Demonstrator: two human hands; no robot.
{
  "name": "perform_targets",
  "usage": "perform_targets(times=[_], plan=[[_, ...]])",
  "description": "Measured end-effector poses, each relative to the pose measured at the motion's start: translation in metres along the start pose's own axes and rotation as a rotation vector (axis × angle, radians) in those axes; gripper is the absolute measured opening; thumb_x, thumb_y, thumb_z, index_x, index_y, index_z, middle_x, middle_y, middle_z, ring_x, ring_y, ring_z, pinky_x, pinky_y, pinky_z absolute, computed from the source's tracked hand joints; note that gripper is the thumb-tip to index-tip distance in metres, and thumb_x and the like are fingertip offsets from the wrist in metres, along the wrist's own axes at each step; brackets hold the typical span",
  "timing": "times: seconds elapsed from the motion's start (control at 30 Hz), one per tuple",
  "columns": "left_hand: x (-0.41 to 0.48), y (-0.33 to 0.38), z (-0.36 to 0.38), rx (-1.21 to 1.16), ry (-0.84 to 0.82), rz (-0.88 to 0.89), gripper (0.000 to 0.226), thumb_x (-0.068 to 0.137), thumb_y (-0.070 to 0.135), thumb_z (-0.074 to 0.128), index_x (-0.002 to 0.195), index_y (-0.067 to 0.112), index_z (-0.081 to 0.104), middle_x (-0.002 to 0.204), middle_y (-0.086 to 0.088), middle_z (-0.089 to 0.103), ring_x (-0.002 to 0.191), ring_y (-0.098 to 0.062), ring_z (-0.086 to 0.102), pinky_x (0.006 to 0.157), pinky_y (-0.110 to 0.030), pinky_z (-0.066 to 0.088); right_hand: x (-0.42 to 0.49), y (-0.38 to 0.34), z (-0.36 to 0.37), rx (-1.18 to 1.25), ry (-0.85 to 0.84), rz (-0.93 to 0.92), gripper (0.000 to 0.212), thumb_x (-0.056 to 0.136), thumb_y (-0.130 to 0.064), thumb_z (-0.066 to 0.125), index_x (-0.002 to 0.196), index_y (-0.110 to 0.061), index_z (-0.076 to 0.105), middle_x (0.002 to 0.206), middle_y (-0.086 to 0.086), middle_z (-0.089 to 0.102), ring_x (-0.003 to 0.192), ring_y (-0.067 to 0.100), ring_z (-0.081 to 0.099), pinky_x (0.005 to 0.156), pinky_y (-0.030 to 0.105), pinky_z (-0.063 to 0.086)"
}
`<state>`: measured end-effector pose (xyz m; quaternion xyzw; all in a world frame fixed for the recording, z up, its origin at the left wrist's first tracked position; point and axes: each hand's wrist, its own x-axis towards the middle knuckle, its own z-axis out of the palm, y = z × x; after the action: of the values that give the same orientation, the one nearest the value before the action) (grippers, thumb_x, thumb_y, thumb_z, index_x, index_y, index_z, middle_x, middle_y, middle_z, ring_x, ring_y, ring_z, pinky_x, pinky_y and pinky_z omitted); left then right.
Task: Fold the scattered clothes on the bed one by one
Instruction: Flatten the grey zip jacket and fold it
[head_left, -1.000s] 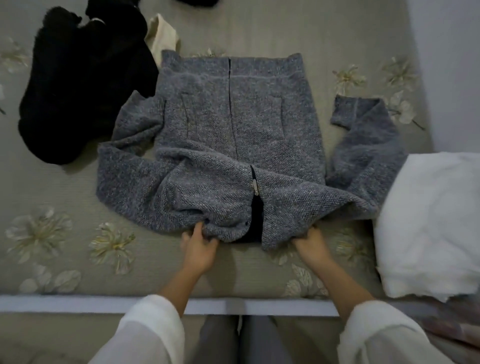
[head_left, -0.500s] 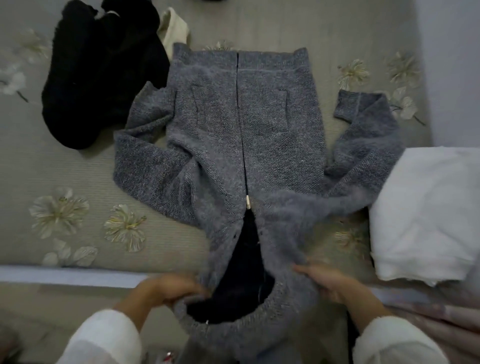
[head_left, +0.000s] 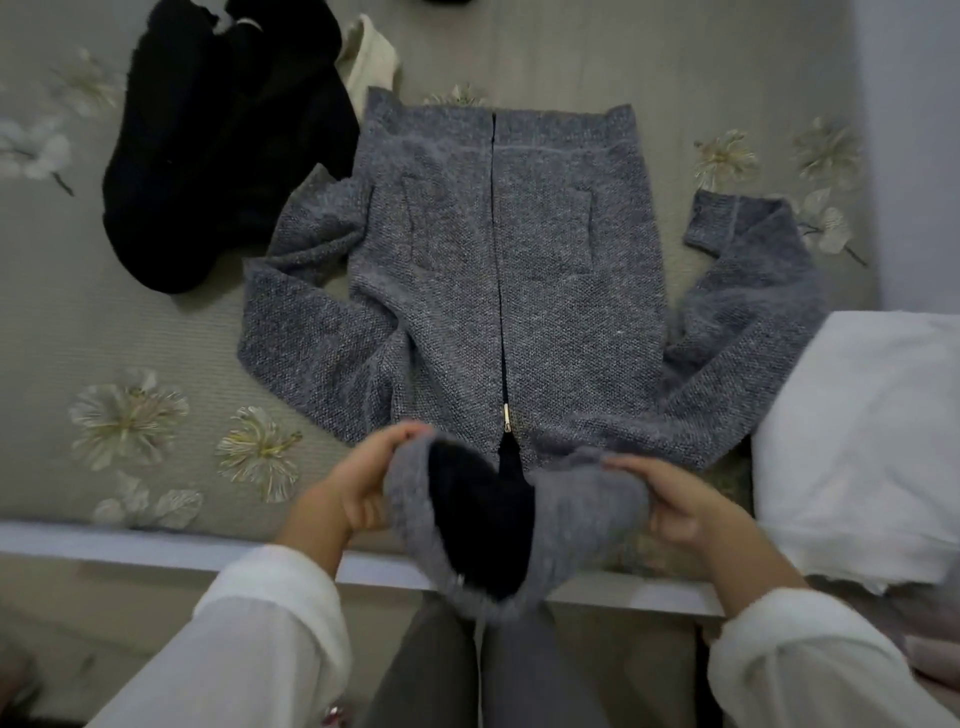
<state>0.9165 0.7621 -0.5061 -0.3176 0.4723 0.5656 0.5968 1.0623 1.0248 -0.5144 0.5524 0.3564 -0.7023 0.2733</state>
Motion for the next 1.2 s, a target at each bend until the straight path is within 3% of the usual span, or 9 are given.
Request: perform_targets(times=[0.13,0.23,0.43,0.63,0.8,0.87,1.0,1.07,1.2], plan=[[0.021,0.041,0.02,-0.482,-0.044,0.303,0.042,0.09,0.038,0.043,0.117,0.01,0.057,0.11,-0.009,0.067,0.101,-0.022,0.064,0.083,-0.039,0.052,0.015,-0.039,0.011,0.477,0.138,-0.233,0.02,0.097,-0.018,0.046,0.108,-0.002,0.053,0.093,0.014,0.064,0.079,0.022,0.065,0.058,0.031,0.057],[0.033,0.044,0.029,-0.215,0.026,0.366,0.046,0.097,0.034,0.041,0.138,0.014,0.044,0.135,-0.007,0.054,0.124,-0.021,0.051,0.103,-0.04,0.041,0.03,-0.039,0.029,0.424,0.165,-0.304,0.024,0.099,-0.012,0.04,0.122,-0.005,0.041,0.117,0.021,0.062,0.092,0.029,0.065,0.075,0.035,0.056],[0.069,0.022,0.015,0.671,0.563,0.463,0.068,0.076,0.045,0.066,0.135,0.02,0.043,0.125,-0.004,0.053,0.116,-0.024,0.052,0.101,-0.045,0.043,0.053,-0.038,0.061,-0.176,0.312,-0.555,0.055,0.089,-0.004,0.06,0.139,-0.018,0.039,0.141,0.007,0.048,0.119,0.018,0.05,0.099,0.034,0.041],[0.08,0.004,0.008,1.228,0.309,0.218,0.048,0.088,0.035,0.061,0.129,0.015,0.046,0.124,-0.005,0.06,0.11,-0.026,0.058,0.091,-0.031,0.046,0.072,-0.047,0.056,-1.466,0.318,-0.375,0.062,0.095,-0.039,0.049,0.15,-0.033,0.022,0.162,0.0,0.003,0.148,0.027,-0.002,0.113,0.059,0.012],[0.064,0.025,0.002,0.862,0.157,0.176,0.012,0.093,0.025,0.057,0.102,0.019,0.059,0.092,0.0,0.063,0.081,-0.015,0.06,0.07,-0.025,0.047,0.064,-0.052,0.072,-1.688,0.408,-0.321,0.044,0.094,-0.039,0.045,0.132,-0.018,0.049,0.136,0.01,0.048,0.128,0.03,0.04,0.106,0.055,0.028],[0.061,0.028,-0.01,0.64,0.409,0.435,0.009,0.093,0.016,0.056,0.096,0.011,0.063,0.081,-0.002,0.065,0.068,-0.018,0.06,0.066,-0.03,0.048,0.062,-0.054,0.08,-1.656,0.439,-0.477,0.034,0.095,-0.034,0.044,0.12,-0.014,0.055,0.123,0.008,0.054,0.119,0.029,0.046,0.102,0.051,0.032],[0.069,0.036,-0.061,0.257,0.985,0.648,0.051,0.078,0.028,0.069,0.12,0.004,0.053,0.11,-0.008,0.061,0.101,-0.026,0.059,0.092,-0.038,0.047,0.065,-0.042,0.101,-1.563,0.196,-0.779,0.035,0.093,-0.03,0.047,0.124,-0.016,0.055,0.118,0.003,0.057,0.114,0.022,0.049,0.094,0.038,0.043],[0.081,0.04,-0.087,0.023,0.989,0.517,0.086,0.058,0.053,0.075,0.127,0.008,0.052,0.122,-0.009,0.061,0.111,-0.03,0.058,0.099,-0.046,0.047,0.068,-0.03,0.117,-1.525,0.002,-0.766,0.051,0.086,-0.032,0.055,0.135,-0.02,0.046,0.13,0.0,0.049,0.123,0.02,0.043,0.101,0.037,0.039],[0.095,0.061,-0.098,-0.33,0.791,0.423,0.068,0.07,0.036,0.082,0.127,0.009,0.055,0.12,-0.009,0.064,0.105,-0.03,0.063,0.093,-0.052,0.05,0.076,-0.001,0.134,-1.737,-0.118,-0.605,0.104,0.076,-0.046,0.067,0.151,-0.028,-0.003,0.153,-0.003,0.012,0.14,0.026,0.014,0.114,0.05,0.021]])
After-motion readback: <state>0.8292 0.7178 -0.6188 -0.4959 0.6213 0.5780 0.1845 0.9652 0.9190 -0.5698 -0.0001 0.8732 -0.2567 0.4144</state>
